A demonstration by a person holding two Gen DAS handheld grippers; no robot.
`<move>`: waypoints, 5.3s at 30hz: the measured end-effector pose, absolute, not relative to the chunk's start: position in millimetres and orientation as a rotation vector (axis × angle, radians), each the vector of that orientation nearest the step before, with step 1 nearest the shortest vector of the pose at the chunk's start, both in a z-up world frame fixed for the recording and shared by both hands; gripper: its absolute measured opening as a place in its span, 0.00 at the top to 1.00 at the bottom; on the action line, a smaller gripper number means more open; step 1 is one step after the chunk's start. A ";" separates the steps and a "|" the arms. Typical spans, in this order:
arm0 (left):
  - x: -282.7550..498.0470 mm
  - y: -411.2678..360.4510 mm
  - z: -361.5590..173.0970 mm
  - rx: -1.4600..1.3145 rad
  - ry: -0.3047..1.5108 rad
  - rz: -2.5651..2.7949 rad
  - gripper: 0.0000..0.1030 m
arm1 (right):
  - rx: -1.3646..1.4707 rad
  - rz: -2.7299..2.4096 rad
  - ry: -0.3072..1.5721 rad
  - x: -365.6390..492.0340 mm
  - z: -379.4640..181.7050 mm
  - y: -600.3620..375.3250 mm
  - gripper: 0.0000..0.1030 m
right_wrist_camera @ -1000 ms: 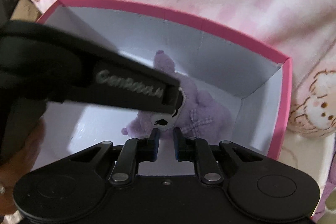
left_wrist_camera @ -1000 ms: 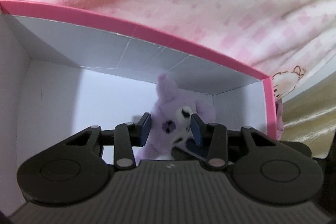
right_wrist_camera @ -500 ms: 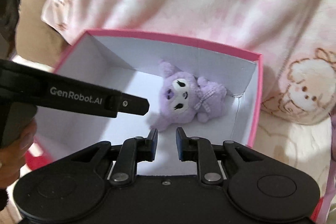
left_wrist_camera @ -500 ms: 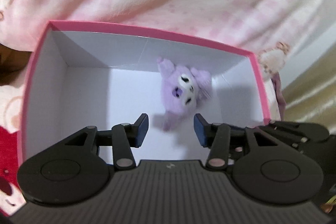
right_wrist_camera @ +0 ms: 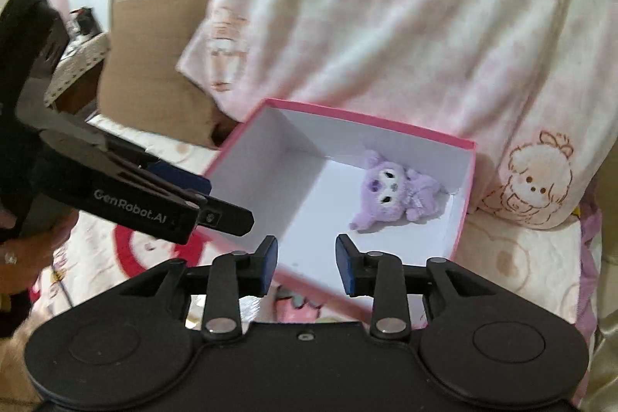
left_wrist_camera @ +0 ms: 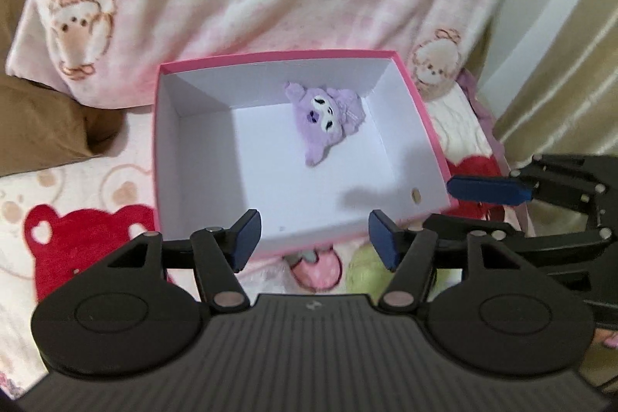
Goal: Organize objects
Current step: 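Open the left gripper to drop the plush toy and lift away, then lower the left gripper onto the small white tissue pack and close, then carry the white tissue pack with the left gripper into the pink box, then open the left gripper to release the tissue pack and lift away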
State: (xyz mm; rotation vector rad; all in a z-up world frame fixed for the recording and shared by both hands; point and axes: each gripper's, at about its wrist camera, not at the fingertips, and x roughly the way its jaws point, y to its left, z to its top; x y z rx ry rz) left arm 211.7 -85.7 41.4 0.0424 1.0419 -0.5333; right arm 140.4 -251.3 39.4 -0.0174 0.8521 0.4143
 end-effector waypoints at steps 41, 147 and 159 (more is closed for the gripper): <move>98.9 -77.2 -121.5 0.064 1.205 -0.701 0.56 | 0.056 0.294 1.137 17.3 -138.8 -190.8 0.37; 362.7 -106.7 -109.6 -0.373 1.226 -0.359 0.79 | -0.051 0.449 1.083 315.1 -74.0 -238.0 0.43; 351.6 -118.3 -89.7 -0.326 1.128 -0.337 0.79 | -0.284 0.320 1.028 342.3 -80.3 -235.7 0.59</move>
